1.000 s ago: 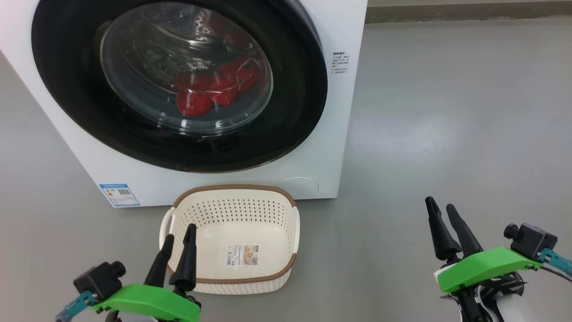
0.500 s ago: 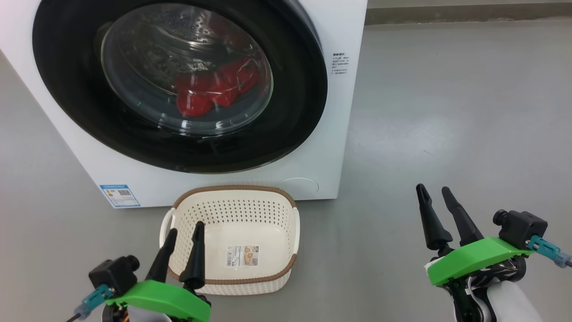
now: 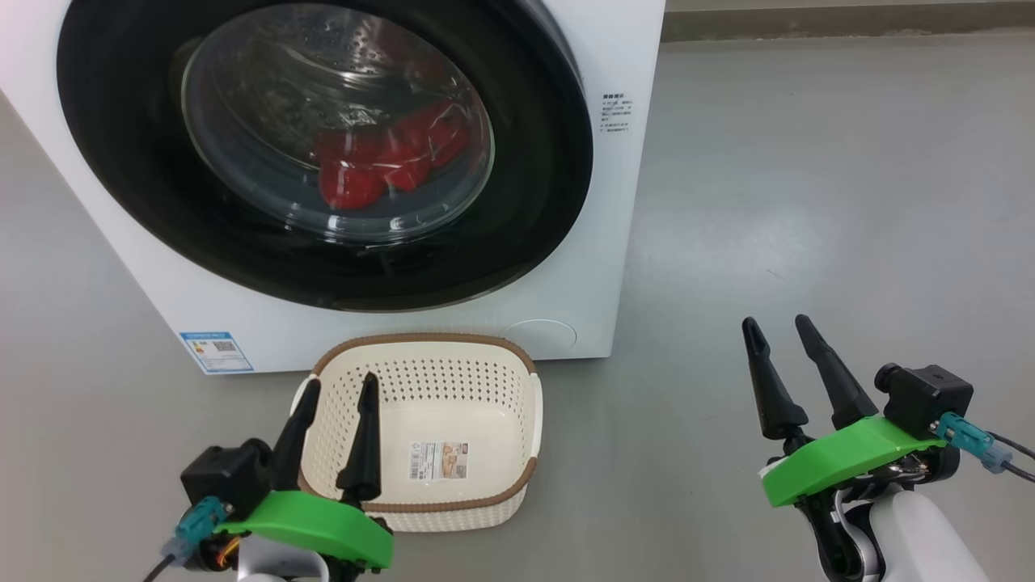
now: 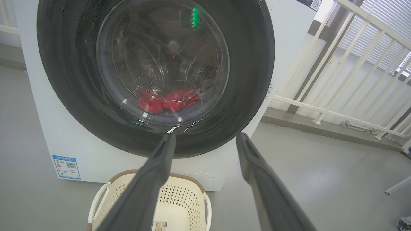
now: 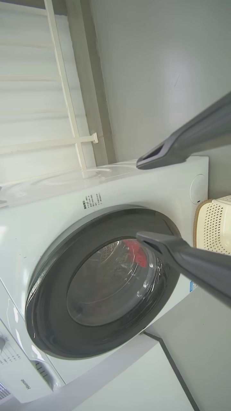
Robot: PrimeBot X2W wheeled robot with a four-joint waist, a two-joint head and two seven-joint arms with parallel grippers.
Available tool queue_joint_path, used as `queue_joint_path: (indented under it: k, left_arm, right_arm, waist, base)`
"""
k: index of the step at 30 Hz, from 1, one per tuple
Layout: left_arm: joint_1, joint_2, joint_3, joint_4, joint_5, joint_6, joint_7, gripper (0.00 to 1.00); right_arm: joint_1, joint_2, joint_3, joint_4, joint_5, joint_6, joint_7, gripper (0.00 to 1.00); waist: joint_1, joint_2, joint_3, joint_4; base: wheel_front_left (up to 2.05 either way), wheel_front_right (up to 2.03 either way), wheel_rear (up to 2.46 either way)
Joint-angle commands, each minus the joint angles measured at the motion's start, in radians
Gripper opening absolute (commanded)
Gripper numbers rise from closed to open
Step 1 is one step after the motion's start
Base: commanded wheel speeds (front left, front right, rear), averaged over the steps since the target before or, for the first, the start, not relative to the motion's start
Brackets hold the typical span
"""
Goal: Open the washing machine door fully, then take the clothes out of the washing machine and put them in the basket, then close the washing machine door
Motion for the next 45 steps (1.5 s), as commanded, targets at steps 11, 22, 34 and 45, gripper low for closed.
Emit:
queue_joint_path:
  k: [11,22,34,45]
  left_arm:
    - [-0.076,0.021,0.007,-0.021,0.129,0.031,-0.047,1.00]
    - [-0.107,0.023,-0.017,0.002,0.238,0.059,-0.083,1.00]
    - [-0.106,0.023,-0.012,0.015,0.210,0.060,-0.083,1.00]
    - [-0.105,0.023,-0.021,0.006,0.210,0.065,-0.083,1.00]
  right_arm:
    - [-0.075,-0.013,0.042,-0.015,-0.143,-0.001,-0.043,1.00]
    - [-0.101,-0.016,0.060,0.008,-0.275,-0.001,-0.078,1.00]
    - [-0.105,-0.016,0.054,0.024,-0.259,-0.001,-0.078,1.00]
    - [-0.117,-0.016,0.043,0.025,-0.243,-0.001,-0.078,1.00]
  waist:
    - [0.0000,0.0000,0.006,0.002]
    - [0.0000,0.0000,0.012,-0.002]
    - [0.0000,0.0000,0.013,-0.002]
    - [0.0000,0.0000,0.034,0.007]
  base:
    - [0.00,0.00,0.00]
    - [0.00,0.00,0.00]
    - [0.00,0.00,0.00]
    - [0.00,0.00,0.00]
